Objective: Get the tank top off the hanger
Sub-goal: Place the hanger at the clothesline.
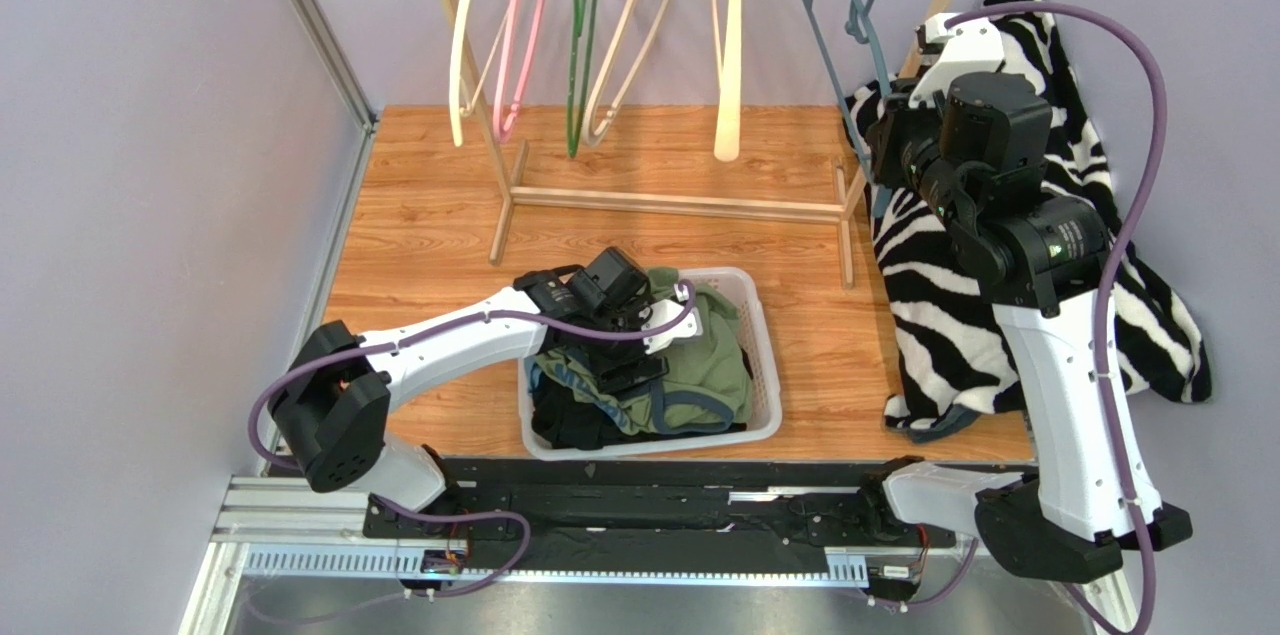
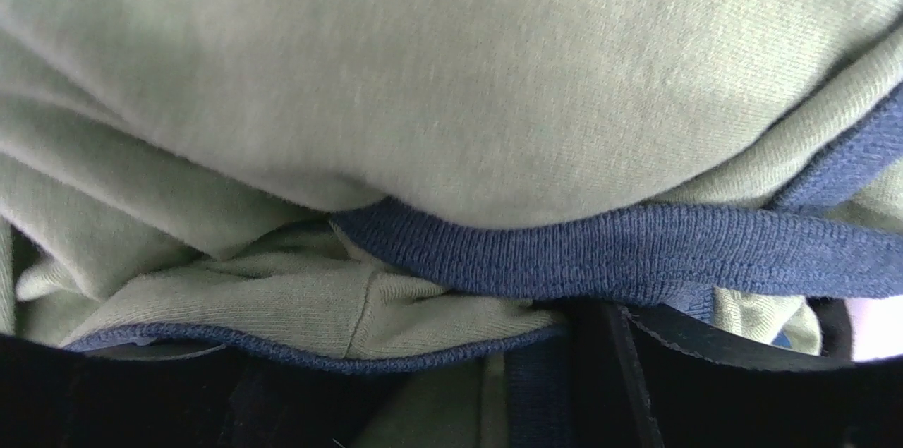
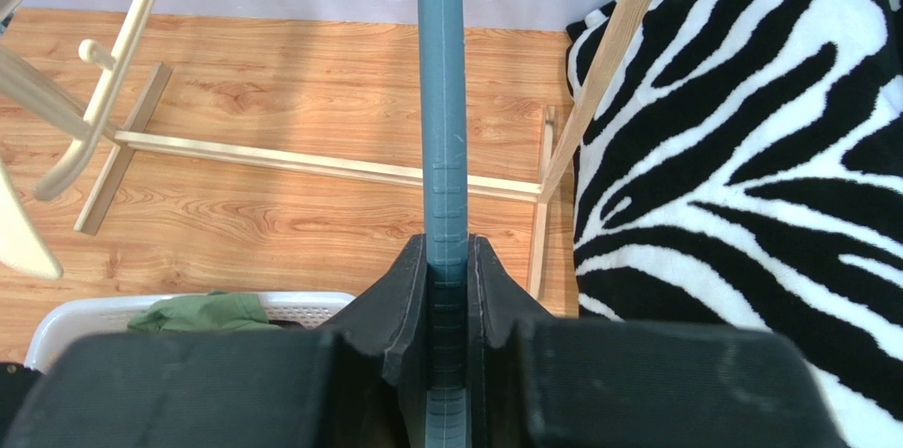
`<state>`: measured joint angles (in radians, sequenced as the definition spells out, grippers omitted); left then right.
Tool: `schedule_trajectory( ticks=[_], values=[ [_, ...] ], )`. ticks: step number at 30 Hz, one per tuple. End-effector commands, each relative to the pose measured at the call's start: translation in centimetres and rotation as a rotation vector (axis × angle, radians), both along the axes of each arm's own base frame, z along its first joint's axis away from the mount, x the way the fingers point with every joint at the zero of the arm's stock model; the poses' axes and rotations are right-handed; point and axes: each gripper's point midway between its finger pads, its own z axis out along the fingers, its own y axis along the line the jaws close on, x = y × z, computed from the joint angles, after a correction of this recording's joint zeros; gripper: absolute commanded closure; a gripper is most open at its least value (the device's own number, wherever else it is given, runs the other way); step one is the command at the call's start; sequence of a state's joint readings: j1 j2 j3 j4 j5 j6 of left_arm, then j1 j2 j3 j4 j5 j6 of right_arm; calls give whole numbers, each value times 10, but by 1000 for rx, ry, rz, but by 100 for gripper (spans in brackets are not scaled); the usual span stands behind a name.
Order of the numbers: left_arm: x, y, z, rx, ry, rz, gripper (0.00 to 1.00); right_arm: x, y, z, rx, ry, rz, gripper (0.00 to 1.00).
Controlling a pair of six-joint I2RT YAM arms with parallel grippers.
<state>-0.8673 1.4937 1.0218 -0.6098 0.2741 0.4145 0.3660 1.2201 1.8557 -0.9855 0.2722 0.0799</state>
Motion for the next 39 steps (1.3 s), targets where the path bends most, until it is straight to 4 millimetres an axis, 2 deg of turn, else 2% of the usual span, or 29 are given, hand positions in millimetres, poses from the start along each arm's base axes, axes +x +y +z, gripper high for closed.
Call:
schedule_trajectory(
  ticks=[1,5,9,11,12,13,14,17,18,21,25,28,36,37,39],
  values=[
    [0,47,-53,275,-30,-27,22,17,3,25,77,-77,23,100],
    [1,51,-62,297,-32,-14,20,35,3,26,133,-84,30,100],
    [5,50,-64,308,-39,1,16,46,3,48,158,-130,28,100],
    [2,48,-61,307,-23,-1,2,47,7,58,175,-148,44,100],
    [0,47,-59,303,-7,-2,1,51,9,60,180,-147,45,100],
    [-6,47,-52,310,12,-12,1,48,10,72,194,-171,54,100],
    [-9,45,-45,296,25,-14,1,48,12,74,202,-174,64,100],
    [-19,36,-5,197,38,-24,1,44,15,86,225,-196,81,100],
    [-24,31,17,125,26,-37,1,43,16,87,230,-198,86,100],
    [-32,27,61,19,-1,-56,1,38,18,89,237,-203,101,100],
    [-46,31,109,-57,-18,-98,1,41,12,92,217,-215,76,100],
    [-53,36,133,-92,-33,-107,1,45,14,95,220,-221,78,100],
    [-62,40,184,-219,-128,-136,1,62,15,103,207,-230,68,100],
    [-62,39,192,-232,-133,-132,1,68,18,98,206,-216,74,100],
    [-61,37,197,-235,-132,-130,1,73,20,94,208,-204,81,100]
  ],
)
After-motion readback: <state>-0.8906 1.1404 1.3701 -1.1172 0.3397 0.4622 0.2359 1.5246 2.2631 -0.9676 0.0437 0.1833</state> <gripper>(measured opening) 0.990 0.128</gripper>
